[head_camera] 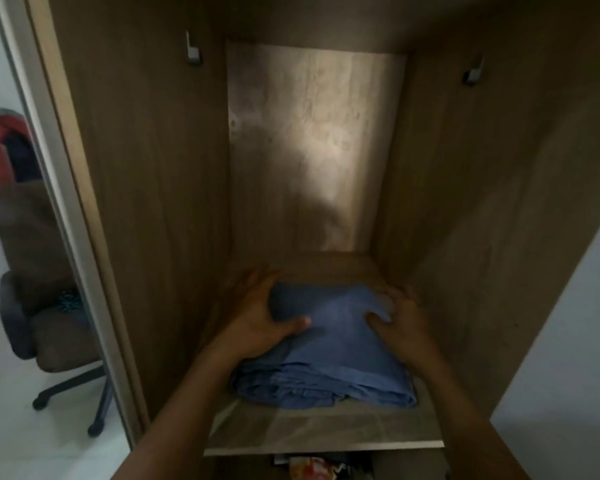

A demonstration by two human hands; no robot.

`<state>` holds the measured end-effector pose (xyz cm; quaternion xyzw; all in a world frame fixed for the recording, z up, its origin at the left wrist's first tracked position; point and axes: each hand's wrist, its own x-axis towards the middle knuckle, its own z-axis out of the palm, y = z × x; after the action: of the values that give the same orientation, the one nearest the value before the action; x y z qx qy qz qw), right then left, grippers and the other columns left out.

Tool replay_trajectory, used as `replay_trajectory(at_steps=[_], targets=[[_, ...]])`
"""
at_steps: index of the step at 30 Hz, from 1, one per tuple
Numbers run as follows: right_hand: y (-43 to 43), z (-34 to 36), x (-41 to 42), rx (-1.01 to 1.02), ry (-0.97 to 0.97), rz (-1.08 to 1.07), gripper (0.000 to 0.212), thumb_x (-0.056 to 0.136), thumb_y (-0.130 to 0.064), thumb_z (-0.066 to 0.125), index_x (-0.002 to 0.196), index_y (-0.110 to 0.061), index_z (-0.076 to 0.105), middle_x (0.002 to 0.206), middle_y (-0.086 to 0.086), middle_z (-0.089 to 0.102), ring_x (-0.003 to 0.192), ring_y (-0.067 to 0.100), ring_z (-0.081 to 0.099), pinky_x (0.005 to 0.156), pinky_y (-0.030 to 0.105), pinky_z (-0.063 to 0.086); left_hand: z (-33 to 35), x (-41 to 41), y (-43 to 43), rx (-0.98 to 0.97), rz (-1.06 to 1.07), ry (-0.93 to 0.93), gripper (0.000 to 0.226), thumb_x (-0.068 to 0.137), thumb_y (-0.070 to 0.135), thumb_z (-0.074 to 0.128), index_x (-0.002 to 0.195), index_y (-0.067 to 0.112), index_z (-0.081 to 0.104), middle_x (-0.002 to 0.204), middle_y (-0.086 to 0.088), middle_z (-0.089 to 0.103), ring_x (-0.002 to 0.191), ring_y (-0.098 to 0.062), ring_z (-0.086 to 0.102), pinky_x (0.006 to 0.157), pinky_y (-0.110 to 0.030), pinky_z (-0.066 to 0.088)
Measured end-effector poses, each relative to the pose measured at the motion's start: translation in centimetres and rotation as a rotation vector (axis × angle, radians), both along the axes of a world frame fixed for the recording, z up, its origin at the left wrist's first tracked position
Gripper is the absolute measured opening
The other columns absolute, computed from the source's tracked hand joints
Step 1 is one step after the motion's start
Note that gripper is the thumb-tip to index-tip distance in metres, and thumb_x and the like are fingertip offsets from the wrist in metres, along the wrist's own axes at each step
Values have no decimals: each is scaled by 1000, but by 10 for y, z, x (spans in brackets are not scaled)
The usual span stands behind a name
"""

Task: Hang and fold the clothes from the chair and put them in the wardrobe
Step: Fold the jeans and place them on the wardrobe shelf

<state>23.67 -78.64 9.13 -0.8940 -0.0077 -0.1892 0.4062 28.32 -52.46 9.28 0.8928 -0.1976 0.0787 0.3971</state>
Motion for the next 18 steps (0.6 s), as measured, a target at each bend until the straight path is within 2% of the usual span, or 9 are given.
replay_trajectory(at_steps=[2, 3, 5, 6, 7, 9, 13, 16, 18], targets=[[20, -10, 7, -153, 81, 9, 56, 94, -45, 58, 141, -17, 50, 137, -2, 52, 131, 25, 49, 105, 27, 38, -6, 0, -19, 137, -78, -28, 105, 70, 84, 57, 154, 29, 25, 162, 4, 18, 148, -19, 20, 120, -30, 17], [26, -21, 8, -204, 158, 14, 73, 89, -64, 50, 148, -21, 42, 153, 2, 41, 141, 25, 39, 113, 30, 31, -16, 0, -24, 231, -105, 9, 101, 77, 77, 57, 156, 30, 16, 164, 6, 9, 151, -18, 12, 120, -26, 9], [30, -52, 9, -258, 257, 26, 106, 68, -97, 13, 155, -37, 23, 165, -5, 18, 150, 21, 21, 122, 35, 19, -45, 0, -21, 332, -86, 68, 108, 70, 89, 50, 152, 45, -4, 162, 14, -15, 152, -14, -8, 124, -33, 1], [31, -63, 9, -286, 285, 27, 110, 62, -99, -1, 156, -43, 14, 167, -11, 9, 153, 20, 14, 123, 37, 15, -53, 0, -16, 344, -72, 78, 112, 58, 99, 42, 145, 53, -13, 157, 18, -23, 150, -12, -15, 124, -37, 0], [29, -70, 10, -316, 321, 23, 105, 65, -97, -4, 156, -46, 7, 167, -14, 2, 154, 21, 7, 124, 40, 11, -57, 1, -12, 350, -65, 93, 114, 48, 105, 36, 138, 58, -18, 153, 22, -27, 148, -10, -19, 124, -39, 0], [28, -71, 14, -346, 380, 27, 86, 81, -86, 10, 156, -45, -1, 166, -17, -7, 154, 23, -2, 124, 41, 5, -58, 5, -8, 366, -52, 106, 119, 40, 106, 36, 134, 59, -21, 151, 24, -28, 147, -10, -22, 124, -40, 0], [23, -65, 44, -355, 408, 23, 81, 83, -83, 15, 153, -50, -7, 165, -20, -10, 154, 23, -6, 124, 43, 3, -59, 30, -19, 361, -25, 102, 120, 37, 108, 33, 130, 60, -26, 158, 16, -26, 149, -14, -19, 124, -43, 1], [17, -62, 80, -463, 402, 42, 65, 95, -72, 22, 144, -59, -18, 165, -16, -13, 154, 30, -5, 123, 49, 6, -52, 61, -31, 394, -26, 59, 119, 61, 92, 55, 149, 44, -11, 155, 15, -21, 152, -20, -12, 124, -39, -3], [14, -61, 106, -506, 417, 52, 73, 86, -83, 9, 150, -54, -9, 166, -12, -13, 153, 33, -4, 121, 52, 9, -41, 86, -40, 443, 0, 47, 113, 76, 70, 68, 157, 28, 2, 161, 8, -9, 153, -21, -4, 121, -34, -1]])
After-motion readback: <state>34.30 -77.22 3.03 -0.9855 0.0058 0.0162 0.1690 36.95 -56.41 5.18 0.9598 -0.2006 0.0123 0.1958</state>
